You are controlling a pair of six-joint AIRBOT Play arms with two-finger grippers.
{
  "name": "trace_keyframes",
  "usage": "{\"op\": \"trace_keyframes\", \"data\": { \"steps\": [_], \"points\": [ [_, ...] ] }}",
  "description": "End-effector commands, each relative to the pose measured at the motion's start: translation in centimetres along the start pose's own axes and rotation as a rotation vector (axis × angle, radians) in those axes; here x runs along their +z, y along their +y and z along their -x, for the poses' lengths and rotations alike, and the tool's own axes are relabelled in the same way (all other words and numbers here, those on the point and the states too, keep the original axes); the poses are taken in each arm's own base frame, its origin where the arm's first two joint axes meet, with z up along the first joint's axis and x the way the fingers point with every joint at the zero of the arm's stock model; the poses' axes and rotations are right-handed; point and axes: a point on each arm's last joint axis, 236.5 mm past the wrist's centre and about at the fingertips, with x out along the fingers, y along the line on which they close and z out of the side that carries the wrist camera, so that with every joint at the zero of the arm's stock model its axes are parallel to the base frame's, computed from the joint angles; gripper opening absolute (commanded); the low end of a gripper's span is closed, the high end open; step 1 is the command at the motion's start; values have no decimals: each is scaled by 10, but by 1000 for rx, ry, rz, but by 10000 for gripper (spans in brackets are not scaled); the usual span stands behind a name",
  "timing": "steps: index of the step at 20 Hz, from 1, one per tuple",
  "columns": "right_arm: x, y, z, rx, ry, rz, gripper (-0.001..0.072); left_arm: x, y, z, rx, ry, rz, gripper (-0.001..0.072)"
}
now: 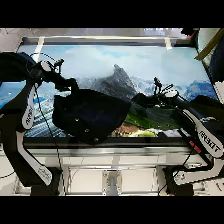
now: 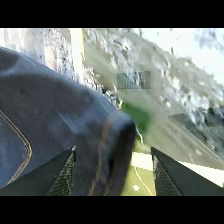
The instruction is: Fold the clothes and pants, and hang the long-sleeved shirts on hangers.
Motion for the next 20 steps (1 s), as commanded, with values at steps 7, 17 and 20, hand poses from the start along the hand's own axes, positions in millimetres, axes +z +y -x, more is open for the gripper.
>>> {"op": "trace_keyframes", "data": {
  "steps": [7,17,20],
  "points": [
    [-14,2,0,10,62,16,525,0,-18,-4,-75,4,7,22],
    [-55,-6,-13,-32,203,29,525,18,-29,7,-108,-74,17,24],
    [-56,-3,-14,-27,201,29,525,19,-28,6,-107,-77,17,550]
  ]
}}
